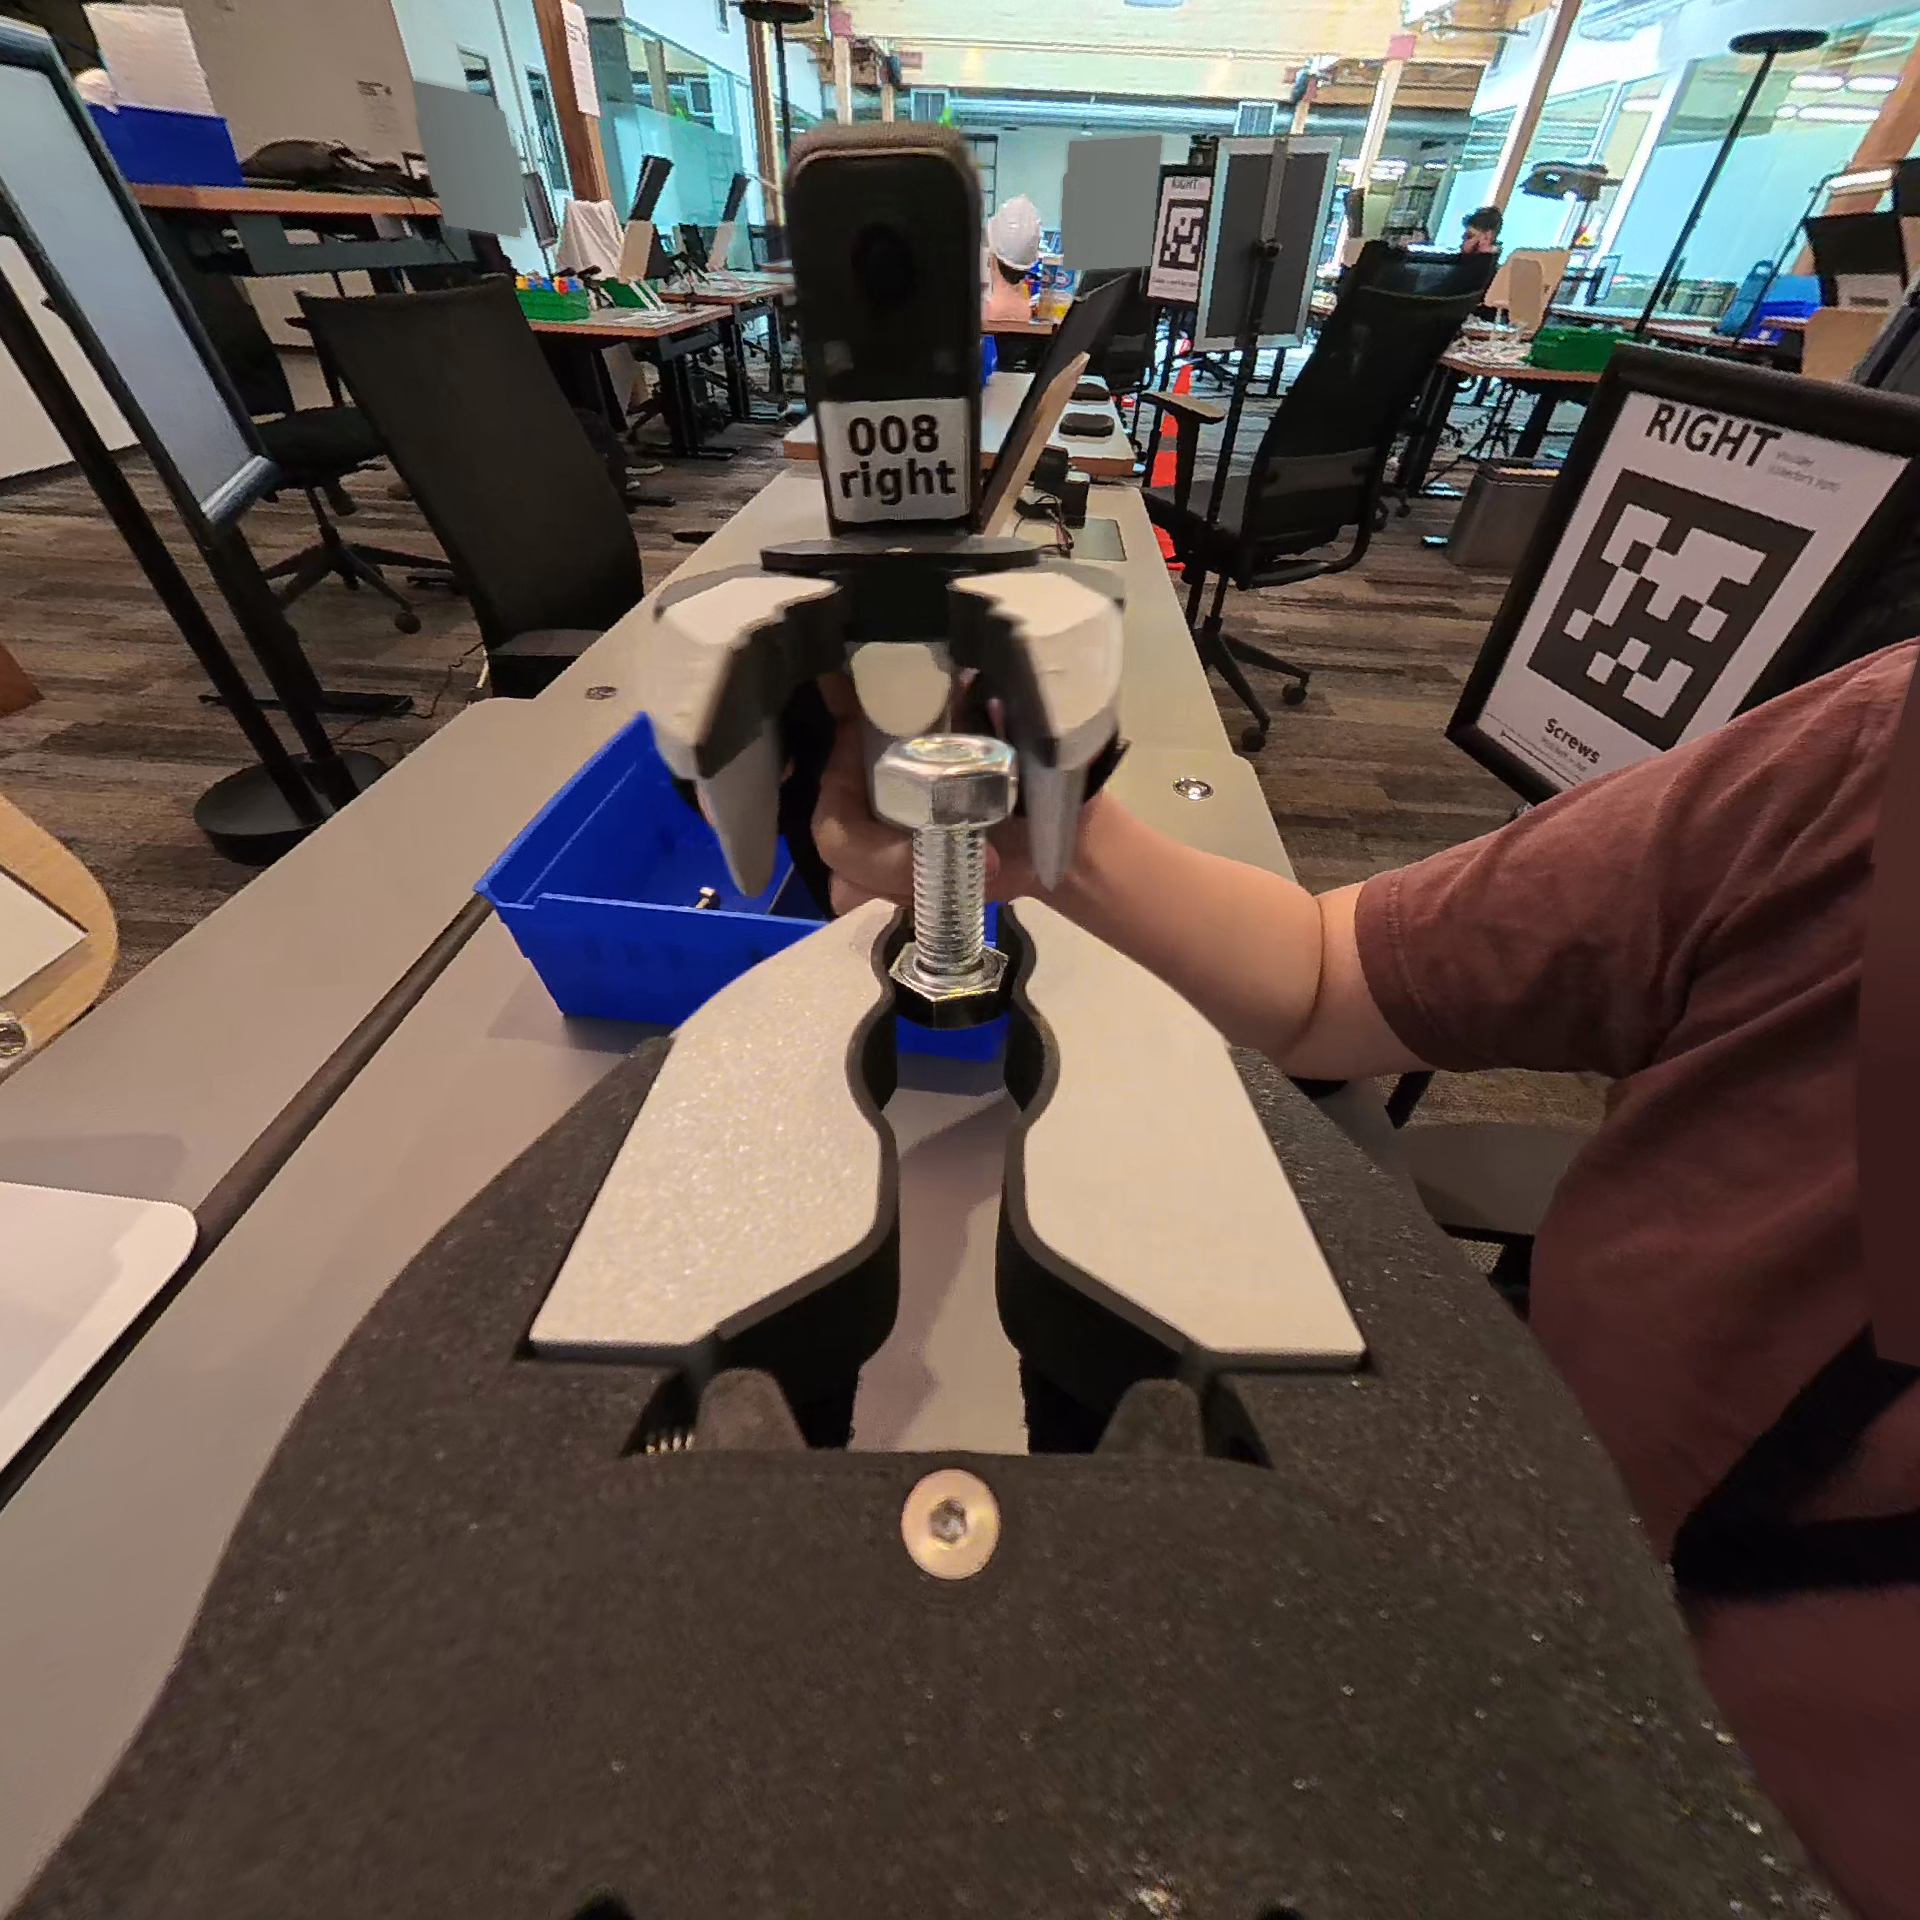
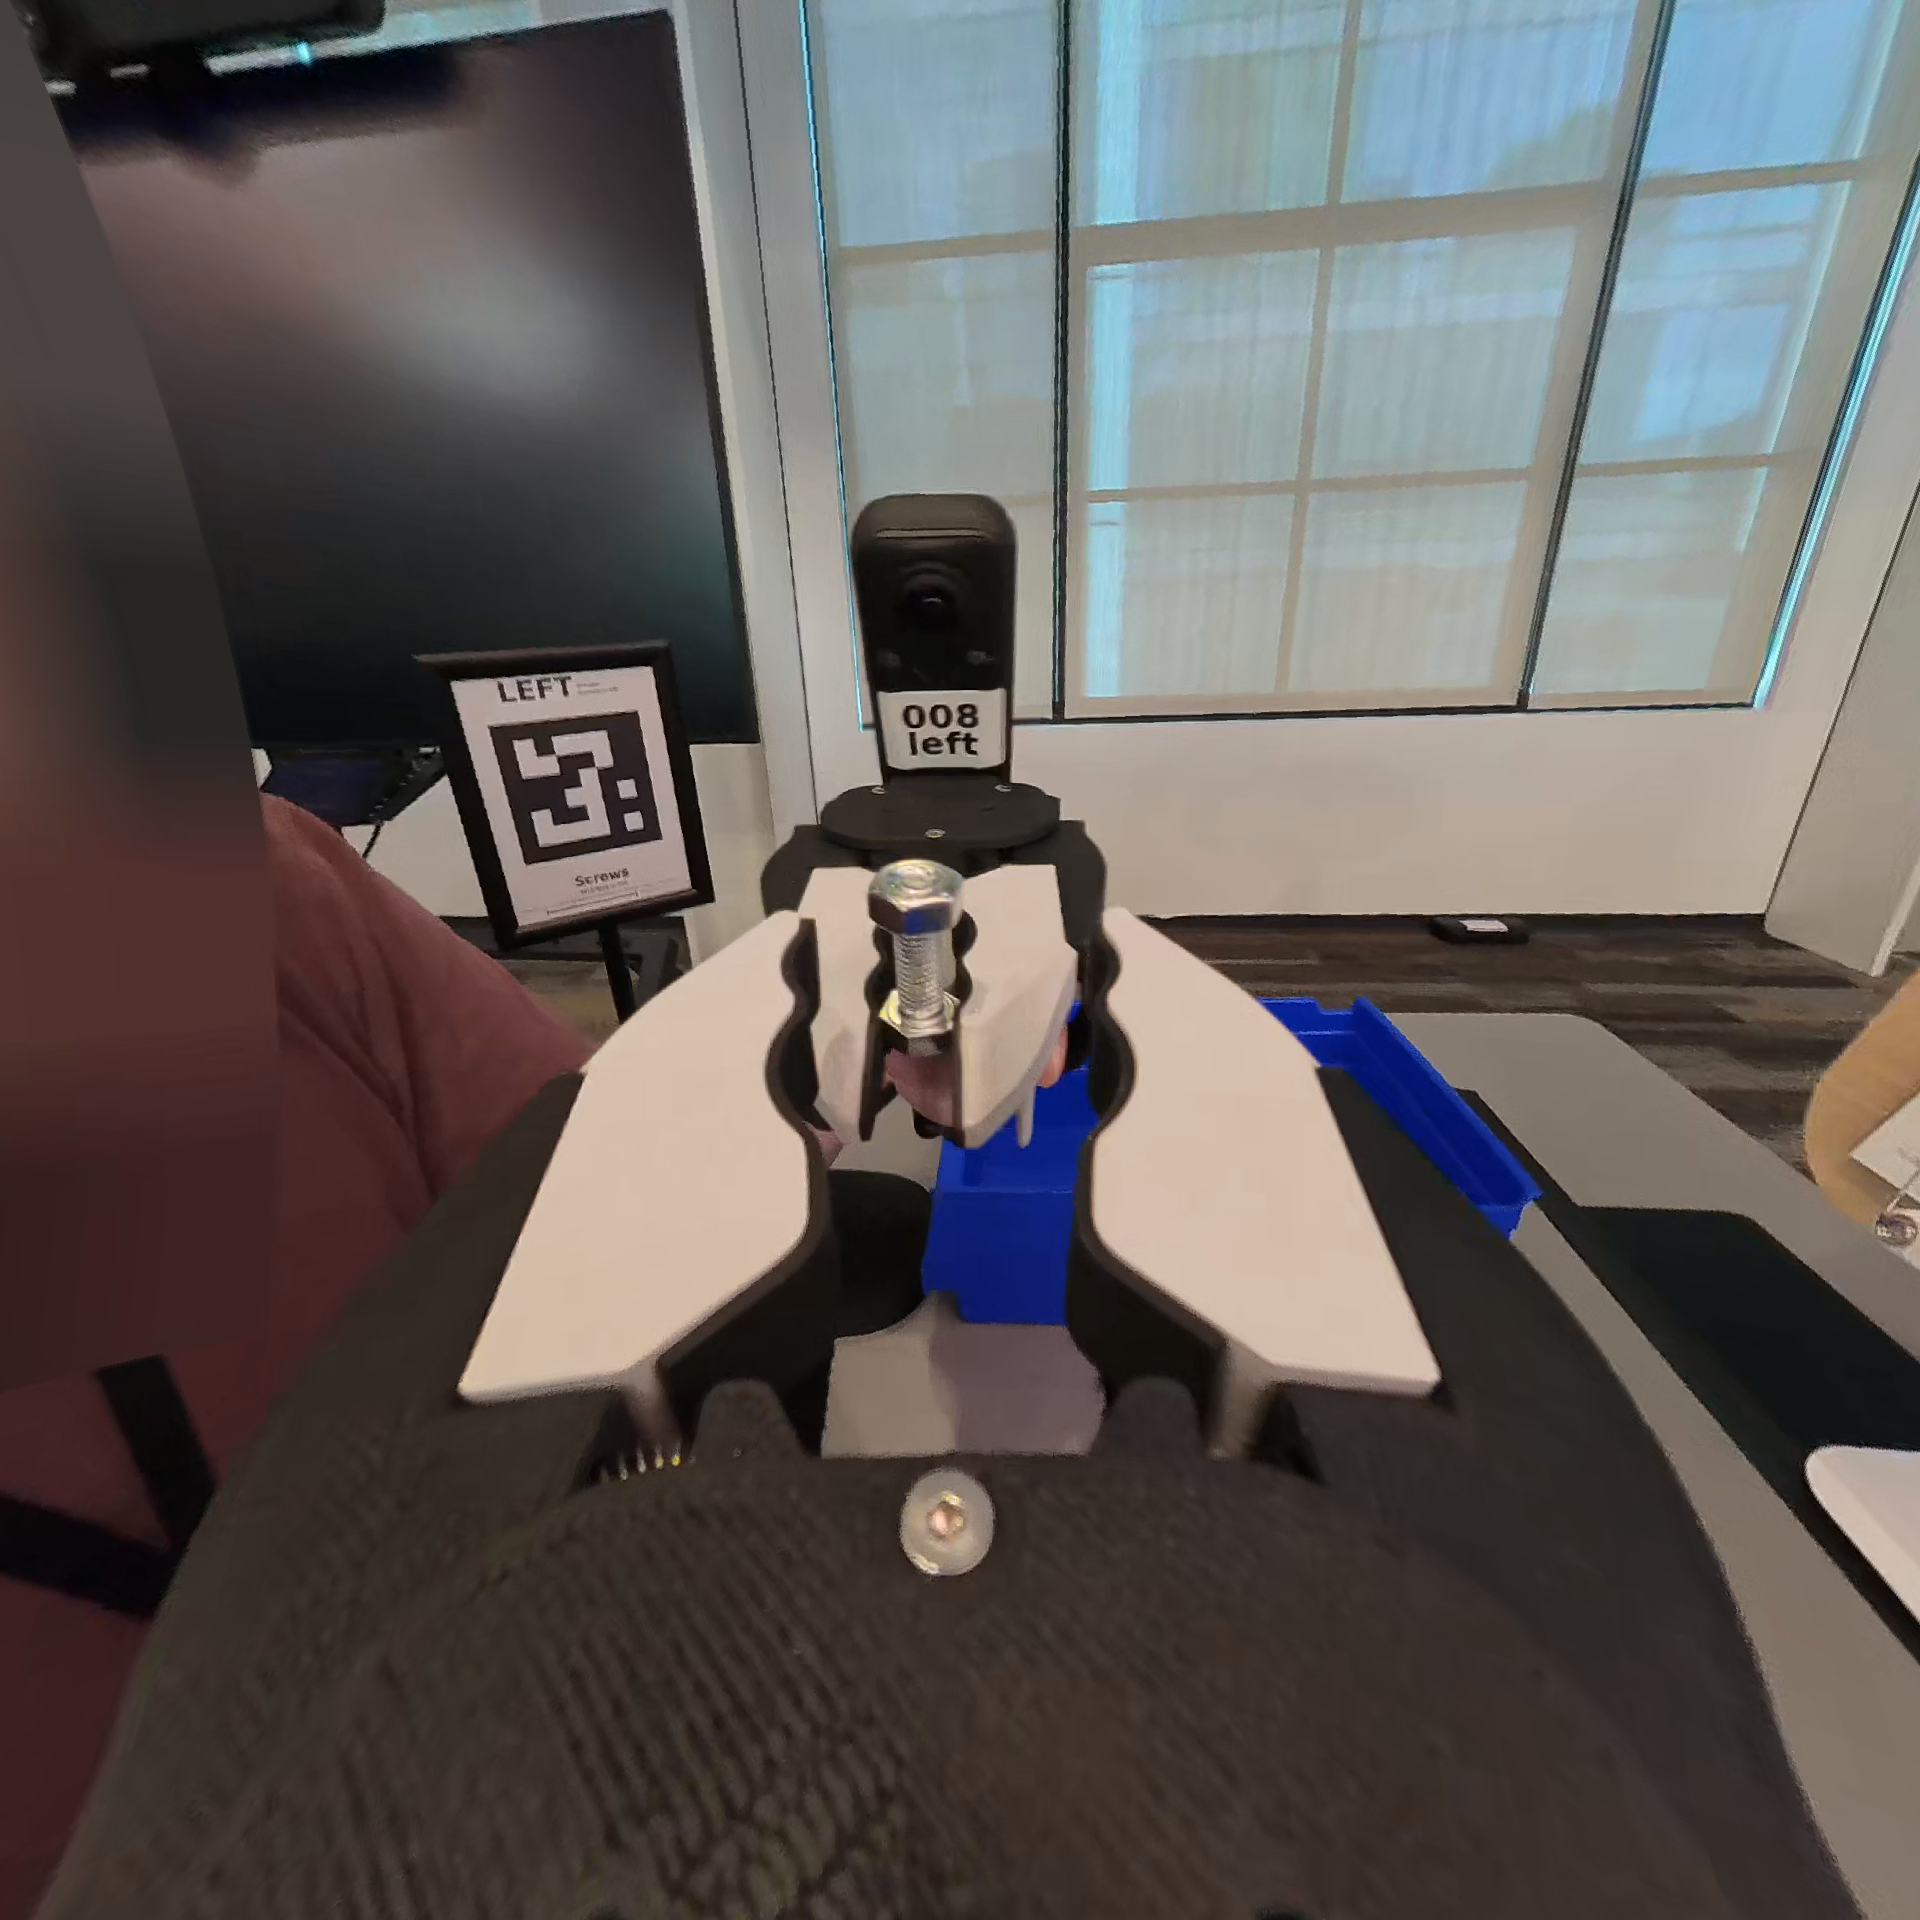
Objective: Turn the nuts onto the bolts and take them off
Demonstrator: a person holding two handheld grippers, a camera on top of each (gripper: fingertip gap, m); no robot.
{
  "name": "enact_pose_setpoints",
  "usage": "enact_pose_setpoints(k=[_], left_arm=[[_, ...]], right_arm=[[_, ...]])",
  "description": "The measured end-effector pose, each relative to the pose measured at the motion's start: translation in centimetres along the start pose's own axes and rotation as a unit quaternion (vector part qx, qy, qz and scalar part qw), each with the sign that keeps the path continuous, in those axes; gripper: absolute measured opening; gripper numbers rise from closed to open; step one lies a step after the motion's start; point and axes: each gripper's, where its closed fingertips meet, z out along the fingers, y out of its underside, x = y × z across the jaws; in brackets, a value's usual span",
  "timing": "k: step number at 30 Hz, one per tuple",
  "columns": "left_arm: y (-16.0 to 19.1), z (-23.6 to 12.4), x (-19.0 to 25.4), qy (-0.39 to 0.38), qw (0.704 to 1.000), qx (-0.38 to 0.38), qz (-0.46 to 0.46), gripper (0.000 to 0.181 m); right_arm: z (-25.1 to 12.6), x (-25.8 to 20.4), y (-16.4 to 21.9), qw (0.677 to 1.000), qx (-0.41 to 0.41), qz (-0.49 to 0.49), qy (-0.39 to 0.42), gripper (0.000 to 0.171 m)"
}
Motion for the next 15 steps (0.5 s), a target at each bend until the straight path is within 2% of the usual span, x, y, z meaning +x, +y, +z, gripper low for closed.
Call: enact_pose_setpoints(k=[4,9,15], left_arm=[[0.1,0.3,0.3,0.008,1.000,-0.004,0.001,0.015],[0.0,0.4,0.5,0.012,1.000,0.000,0.002,0.015],[0.2,0.6,0.6,0.014,1.000,-0.002,0.000,0.015]], right_arm=[[0.9,-0.5,-0.1,1.000,0.006,-0.013,0.010,0.049],[-0.5,1.3,-0.2,0.999,0.013,0.023,0.024,0.046],[0.5,-0.5,-0.1,1.000,-0.005,-0.015,0.008,0.048]])
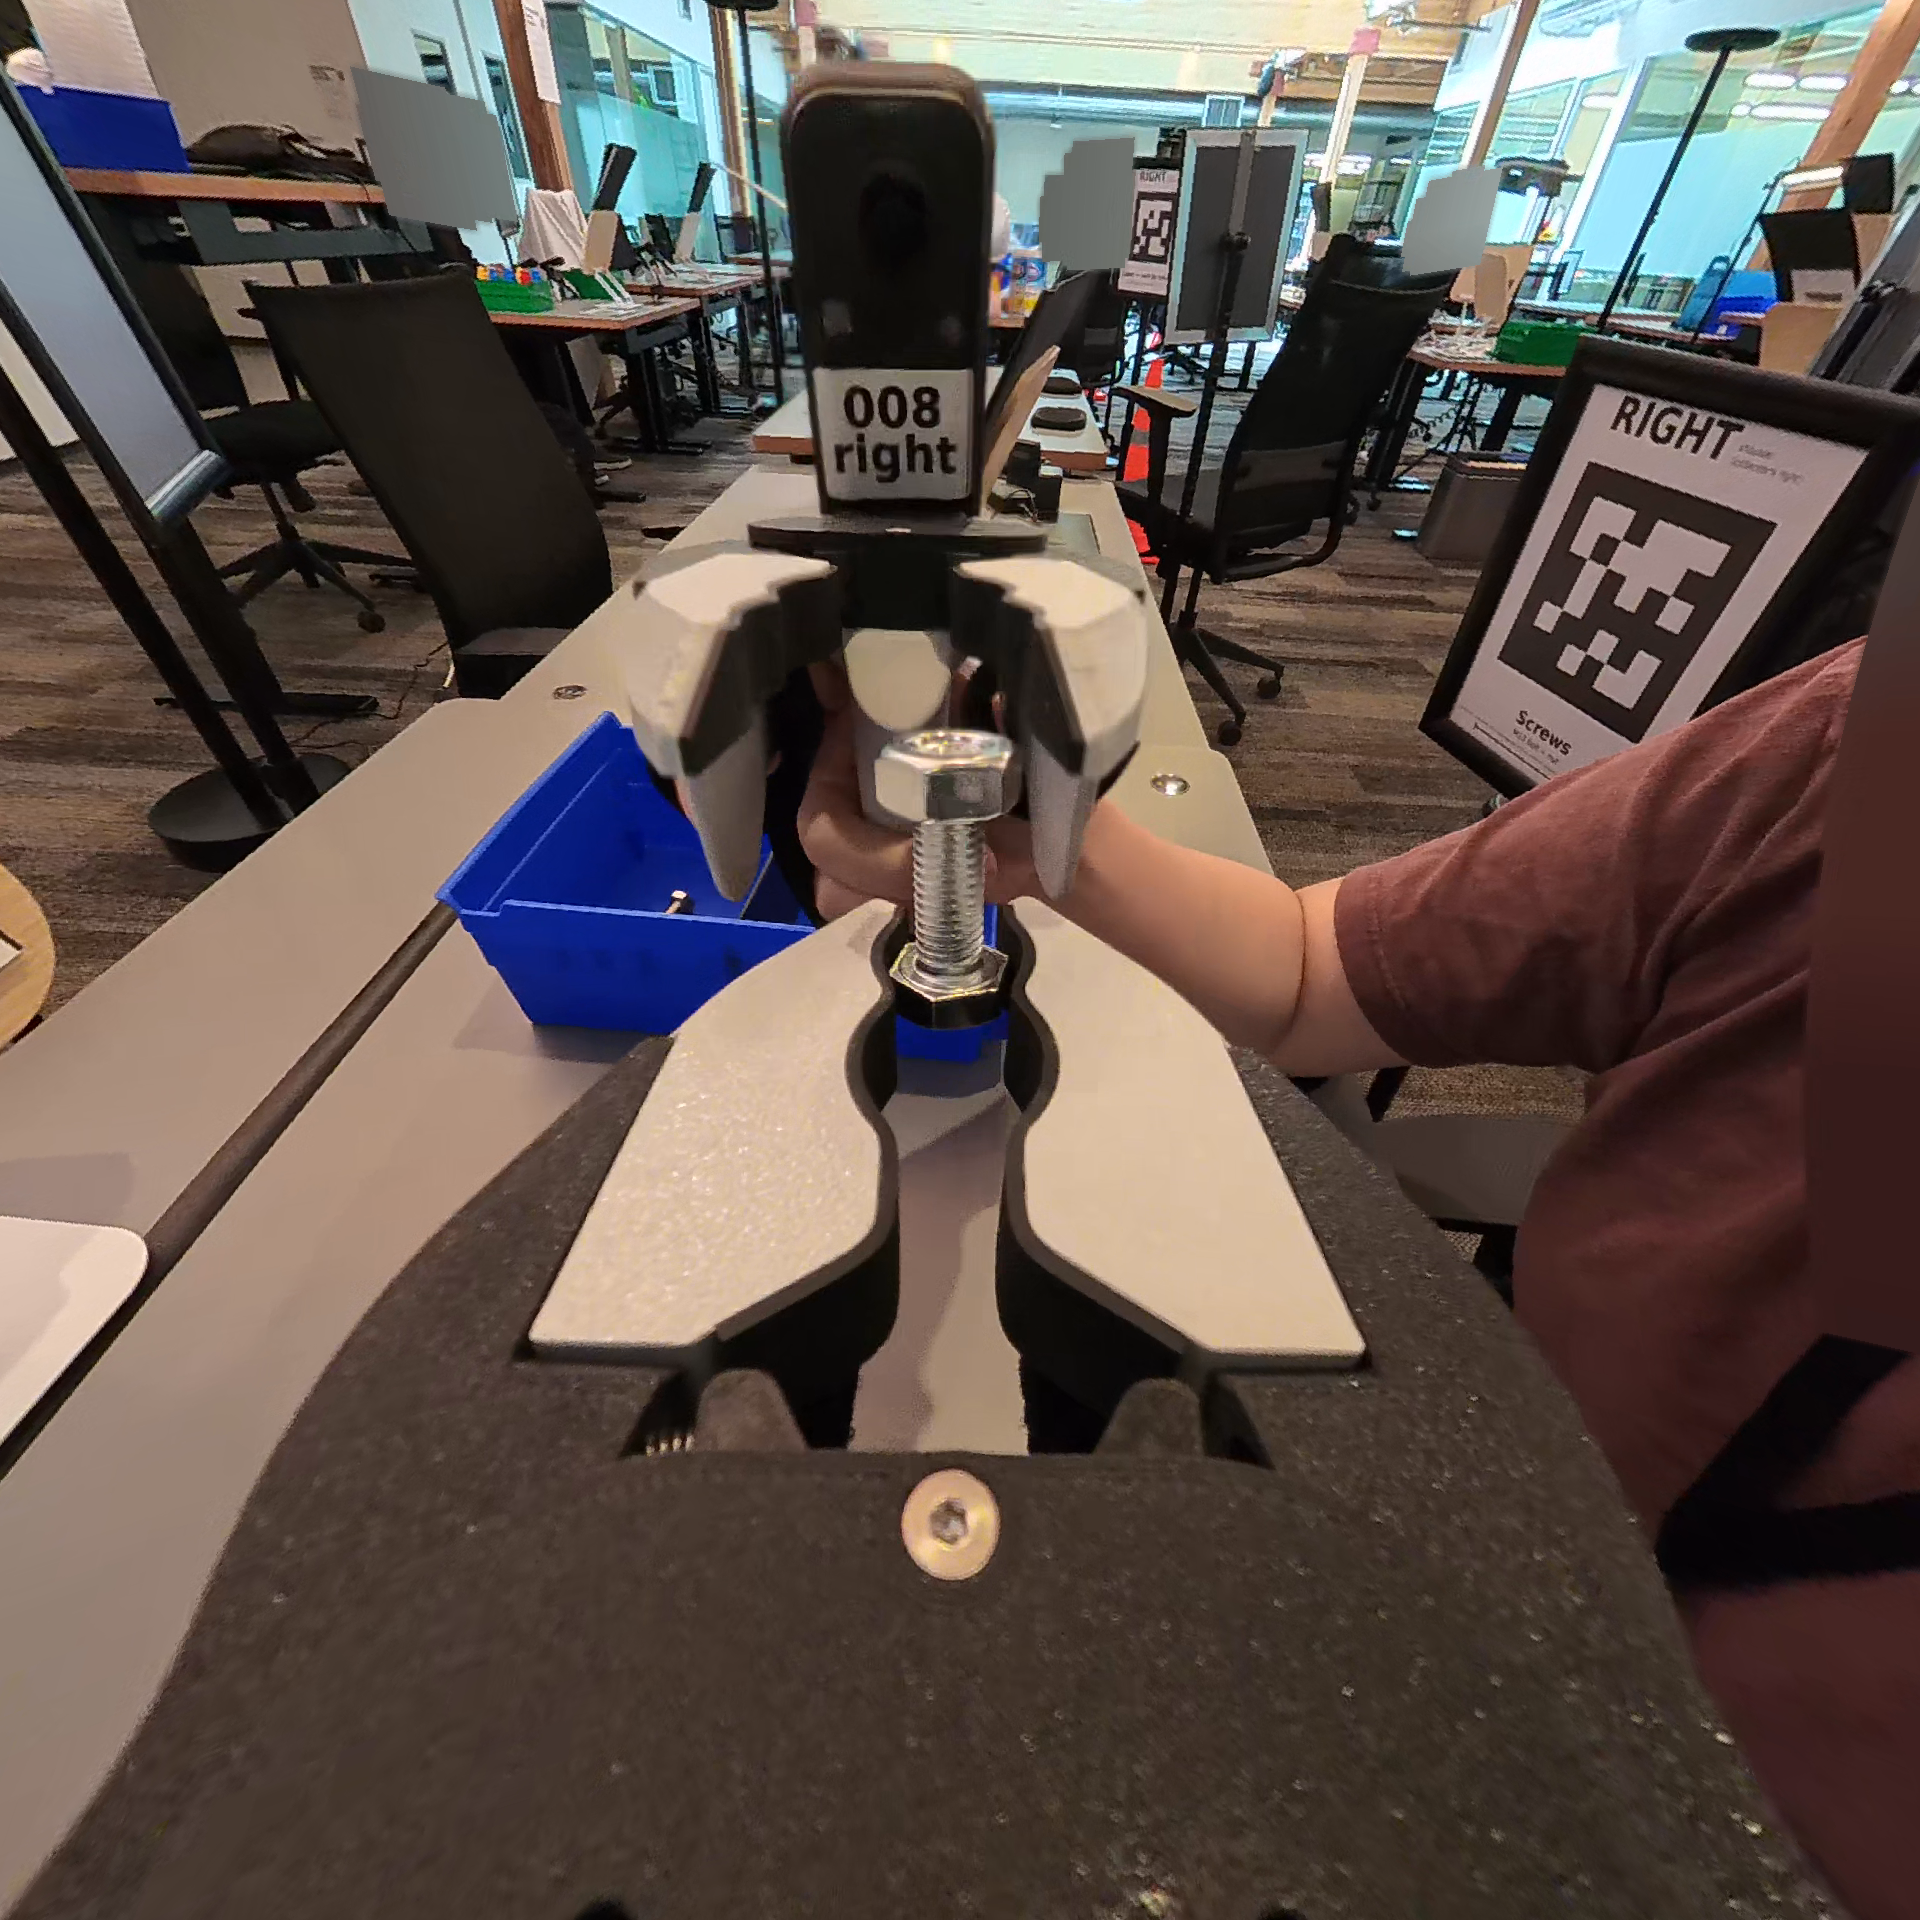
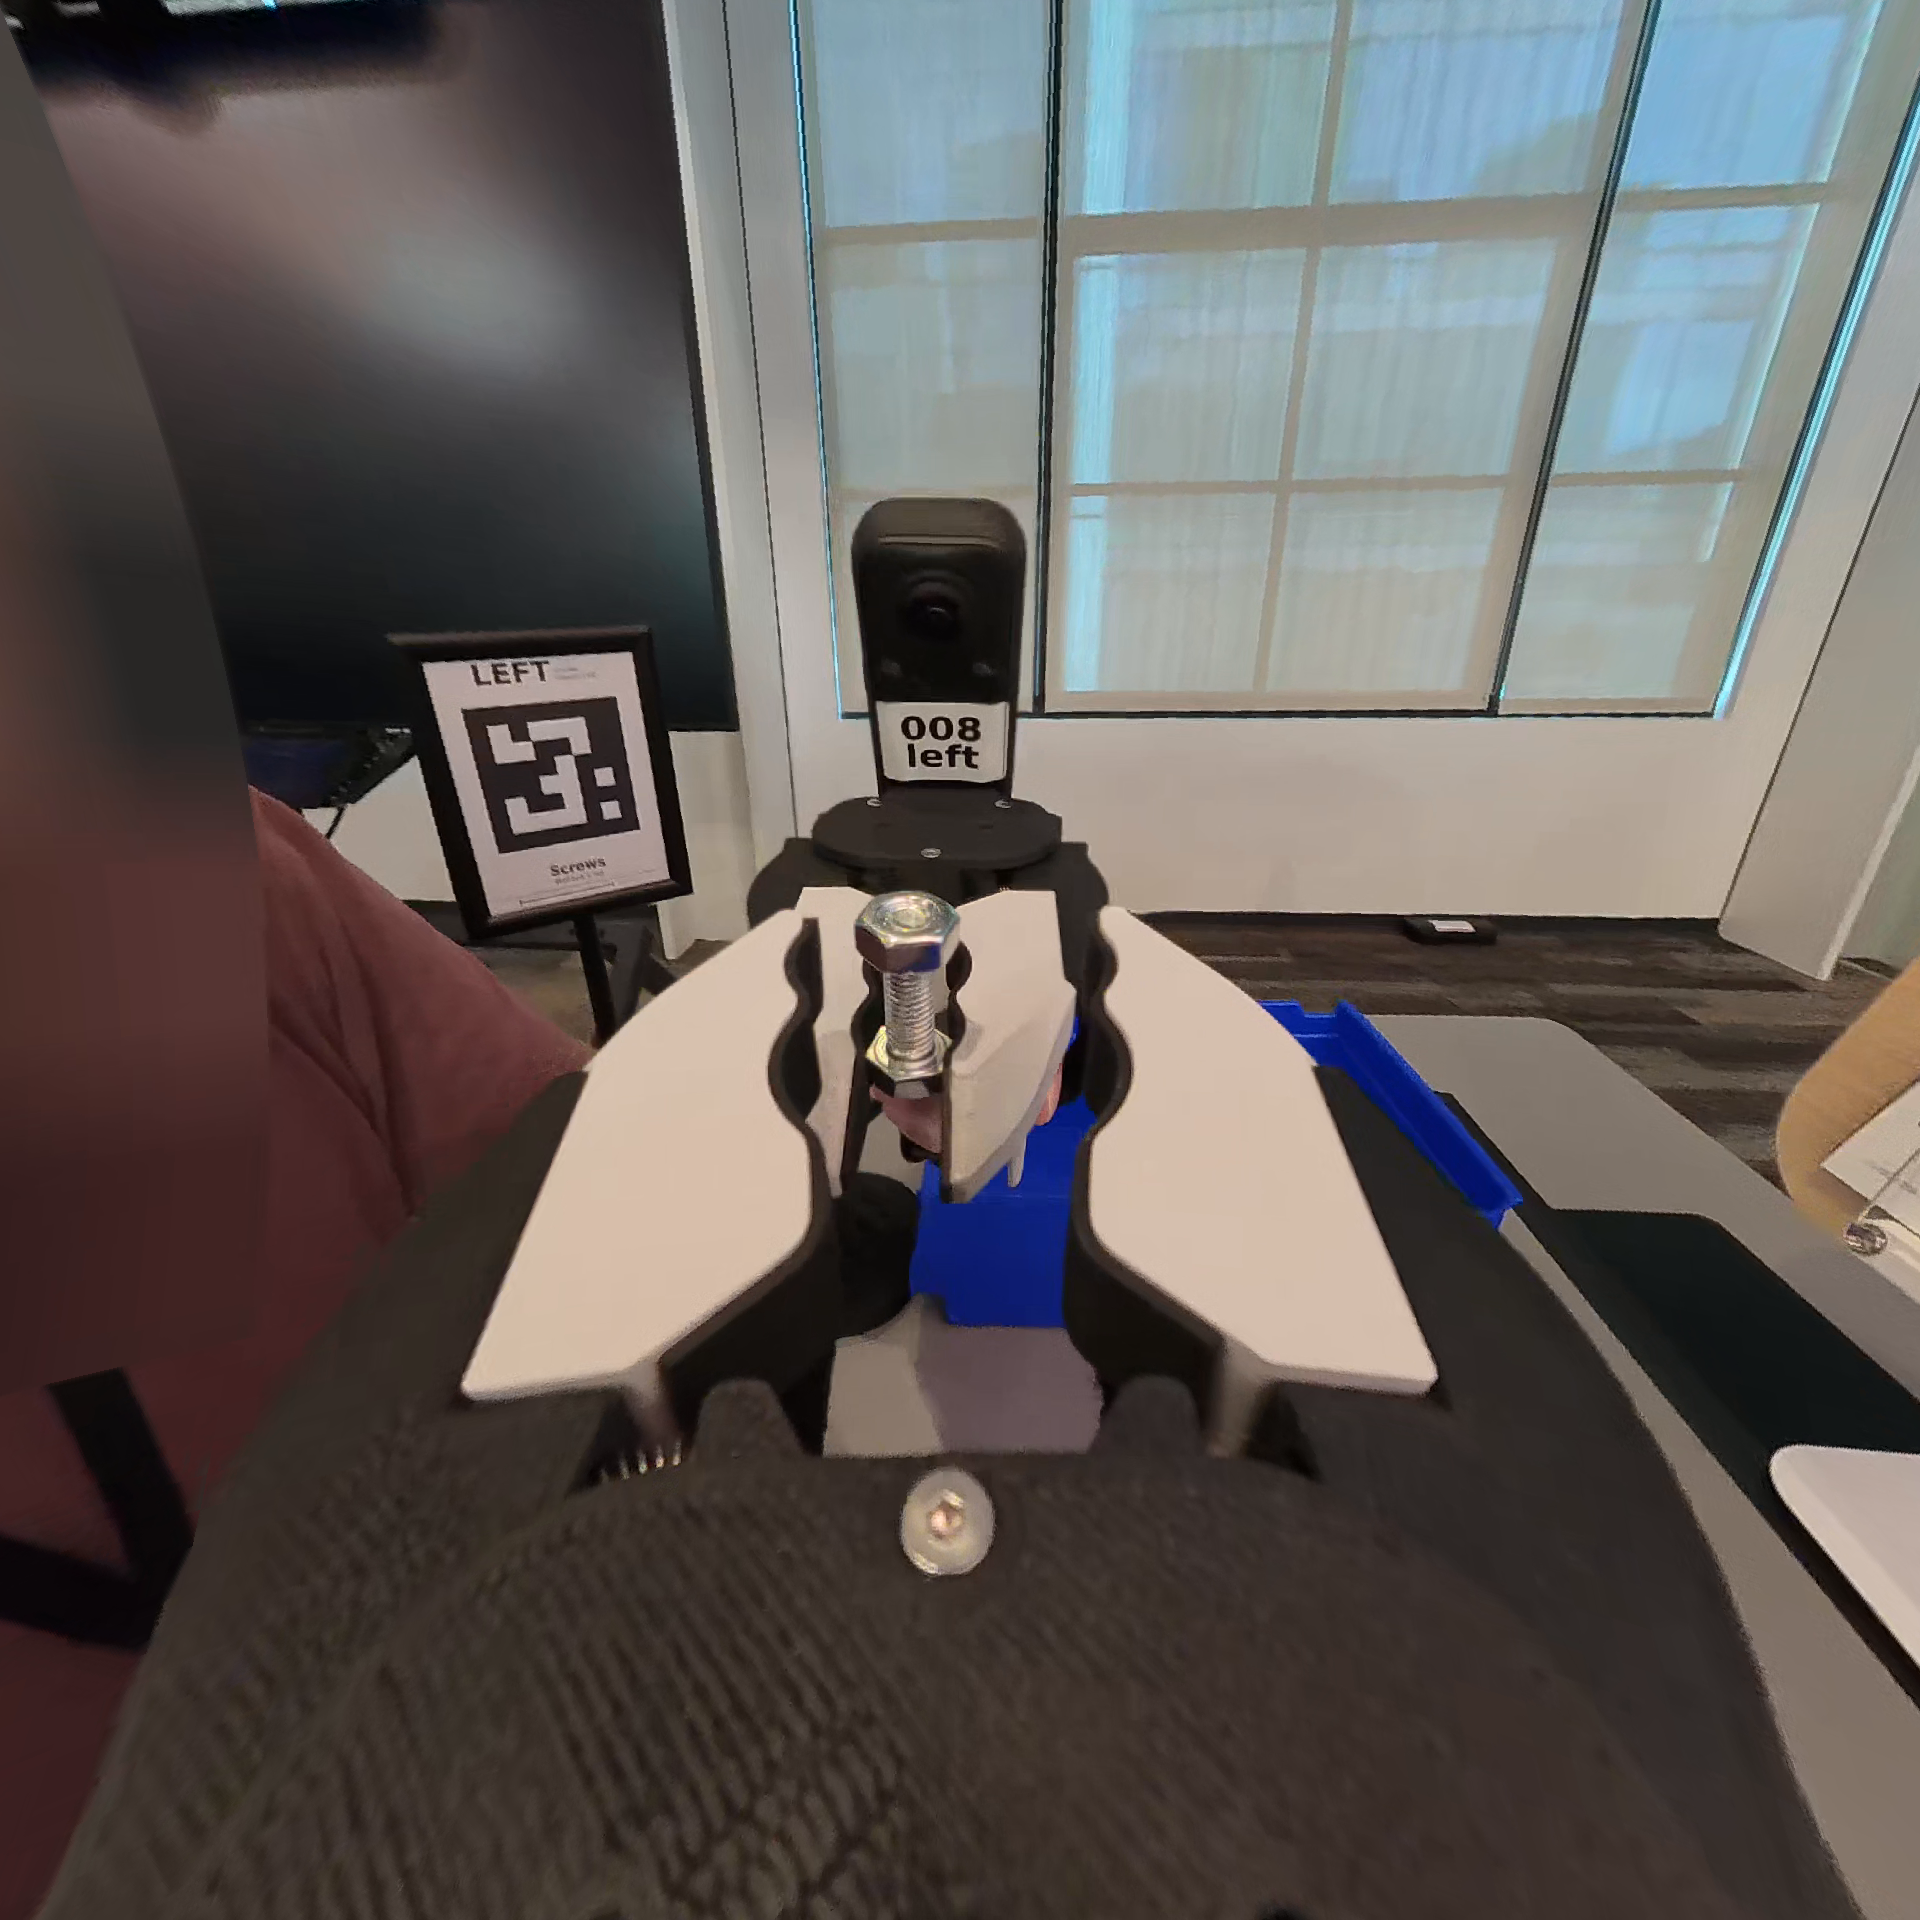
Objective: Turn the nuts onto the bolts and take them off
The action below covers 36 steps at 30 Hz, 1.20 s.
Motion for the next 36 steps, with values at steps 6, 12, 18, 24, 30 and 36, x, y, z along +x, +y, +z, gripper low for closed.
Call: enact_pose_setpoints(k=[6,12,18,24,30,36], left_arm=[[-0.1,0.0,0.1,-0.001,1.000,0.001,0.000,0.015],[0.0,0.0,0.1,0.004,1.000,-0.001,-0.002,0.015],[-0.1,0.1,0.2,0.001,1.000,0.004,0.000,0.015],[-0.2,0.0,0.1,0.002,1.000,0.008,-0.002,0.015],[-0.8,0.1,-0.4,-0.027,0.999,0.030,0.015,0.015],[-1.9,-0.2,-1.3,-0.074,0.995,0.066,0.035,0.016]], right_arm=[[-0.7,1.1,0.3,1.000,-0.001,0.017,0.010,0.046],[-0.1,-0.3,0.1,1.000,-0.005,0.005,-0.012,0.048],[-0.4,0.8,0.2,1.000,0.004,0.025,0.001,0.047],[-0.2,-0.2,-0.3,1.000,0.003,0.008,-0.004,0.047],[0.4,0.0,-0.5,0.999,0.003,-0.009,0.034,0.047],[0.6,0.0,-1.2,0.994,-0.008,-0.051,0.101,0.047]])
